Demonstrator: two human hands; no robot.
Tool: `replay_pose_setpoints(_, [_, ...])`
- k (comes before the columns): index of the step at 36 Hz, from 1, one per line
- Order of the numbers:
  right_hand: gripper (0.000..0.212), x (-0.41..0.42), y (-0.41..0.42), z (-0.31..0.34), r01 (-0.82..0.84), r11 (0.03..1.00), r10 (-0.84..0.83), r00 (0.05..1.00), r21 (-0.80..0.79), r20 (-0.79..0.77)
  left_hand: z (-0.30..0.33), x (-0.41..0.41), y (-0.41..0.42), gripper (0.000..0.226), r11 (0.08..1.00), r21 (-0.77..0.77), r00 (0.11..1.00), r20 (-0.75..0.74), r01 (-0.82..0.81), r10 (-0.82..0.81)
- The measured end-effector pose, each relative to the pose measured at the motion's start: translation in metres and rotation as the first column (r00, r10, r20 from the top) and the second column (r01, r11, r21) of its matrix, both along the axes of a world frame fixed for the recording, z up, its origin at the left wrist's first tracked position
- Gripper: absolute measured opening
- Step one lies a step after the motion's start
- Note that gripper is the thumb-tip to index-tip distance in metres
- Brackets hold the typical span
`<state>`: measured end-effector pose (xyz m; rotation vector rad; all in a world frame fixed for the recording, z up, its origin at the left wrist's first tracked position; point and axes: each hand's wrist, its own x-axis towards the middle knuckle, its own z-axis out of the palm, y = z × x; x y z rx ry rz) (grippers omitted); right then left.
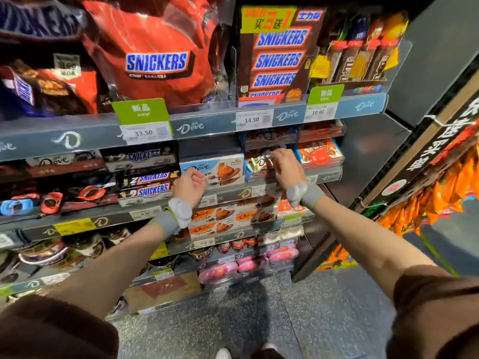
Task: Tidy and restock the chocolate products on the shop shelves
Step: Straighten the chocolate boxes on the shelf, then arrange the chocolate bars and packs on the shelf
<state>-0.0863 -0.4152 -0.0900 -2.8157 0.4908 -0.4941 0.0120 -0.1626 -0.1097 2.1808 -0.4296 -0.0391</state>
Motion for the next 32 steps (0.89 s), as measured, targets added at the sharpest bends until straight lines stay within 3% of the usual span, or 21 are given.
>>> replay_pose_setpoints(3, [0.068, 0.006, -0.017, 0.006, -0.163, 0.981, 0.158, 0.986, -0.103, -0.054, 0.003, -0.001, 0.000, 0.006, 1.000, 0.015, 1.000, 0.021, -0.007, 0.007])
replay_pose_setpoints(11, [0.074, 0.019, -0.053, -0.003, -0.392, 0.905, 0.346, 0.904, -0.164, -0.251, 0.007, -0.006, -0.010, 0.008, 0.997, 0.065, 0.998, 0.056, -0.027, 0.023])
replay_pose_setpoints(17, [0.068, 0.020, -0.063, 0.004, -0.414, 0.904, 0.358, 0.871, -0.108, -0.337, 0.008, -0.007, -0.025, 0.010, 0.997, 0.035, 0.998, 0.013, -0.066, 0.065])
replay_pose_setpoints(24, [0.098, 0.034, -0.081, -0.002, -0.460, 0.883, 0.377, 0.816, -0.097, -0.439, 0.004, -0.014, -0.043, 0.010, 0.992, 0.076, 0.994, 0.043, -0.102, 0.098])
replay_pose_setpoints(29, [0.074, 0.036, -0.080, 0.007, -0.447, 0.892, 0.370, 0.813, -0.074, -0.450, 0.003, -0.023, -0.051, 0.016, 0.992, 0.084, 0.994, 0.045, -0.098, 0.095])
replay_pose_setpoints(32, [0.088, 0.039, -0.083, 0.006, -0.460, 0.882, 0.367, 0.807, -0.103, -0.462, 0.001, -0.028, -0.054, 0.018, 0.979, 0.116, 0.984, 0.086, -0.166, 0.157])
